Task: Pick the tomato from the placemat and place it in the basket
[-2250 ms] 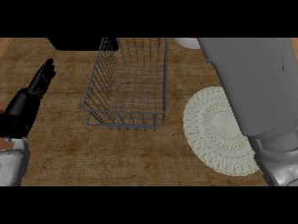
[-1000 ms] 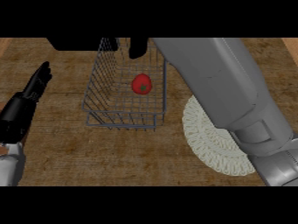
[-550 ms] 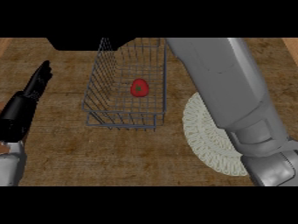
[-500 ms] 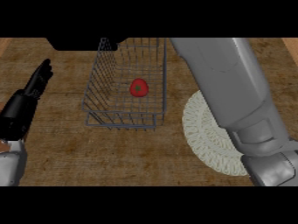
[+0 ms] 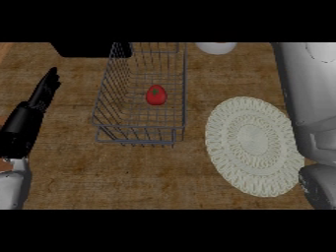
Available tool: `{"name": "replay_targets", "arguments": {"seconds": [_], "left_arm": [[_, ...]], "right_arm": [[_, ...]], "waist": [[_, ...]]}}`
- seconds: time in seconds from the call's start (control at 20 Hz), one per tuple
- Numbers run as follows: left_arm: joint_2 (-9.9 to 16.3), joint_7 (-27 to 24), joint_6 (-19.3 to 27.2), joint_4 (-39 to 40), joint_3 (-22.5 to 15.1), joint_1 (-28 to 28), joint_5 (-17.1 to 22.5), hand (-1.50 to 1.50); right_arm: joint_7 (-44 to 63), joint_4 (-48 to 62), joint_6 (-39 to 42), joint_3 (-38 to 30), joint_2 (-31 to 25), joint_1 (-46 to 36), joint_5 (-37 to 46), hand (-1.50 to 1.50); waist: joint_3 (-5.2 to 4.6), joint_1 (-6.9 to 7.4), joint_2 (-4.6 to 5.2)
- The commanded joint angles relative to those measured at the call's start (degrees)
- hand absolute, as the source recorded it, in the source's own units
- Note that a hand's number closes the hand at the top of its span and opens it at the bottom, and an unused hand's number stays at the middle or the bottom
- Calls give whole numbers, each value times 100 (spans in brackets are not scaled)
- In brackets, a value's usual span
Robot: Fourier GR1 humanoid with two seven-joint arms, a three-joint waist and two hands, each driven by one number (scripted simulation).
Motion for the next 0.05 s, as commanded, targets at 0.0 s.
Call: {"name": "replay_targets", "arguments": {"seconds": [0.0], "left_arm": [[75,137,-45,31,87,-80,48,0]], "right_arm": [[-48,-412,32,-356,-523,501,-244,-150]], "waist": [[3,-89,-29]]}}
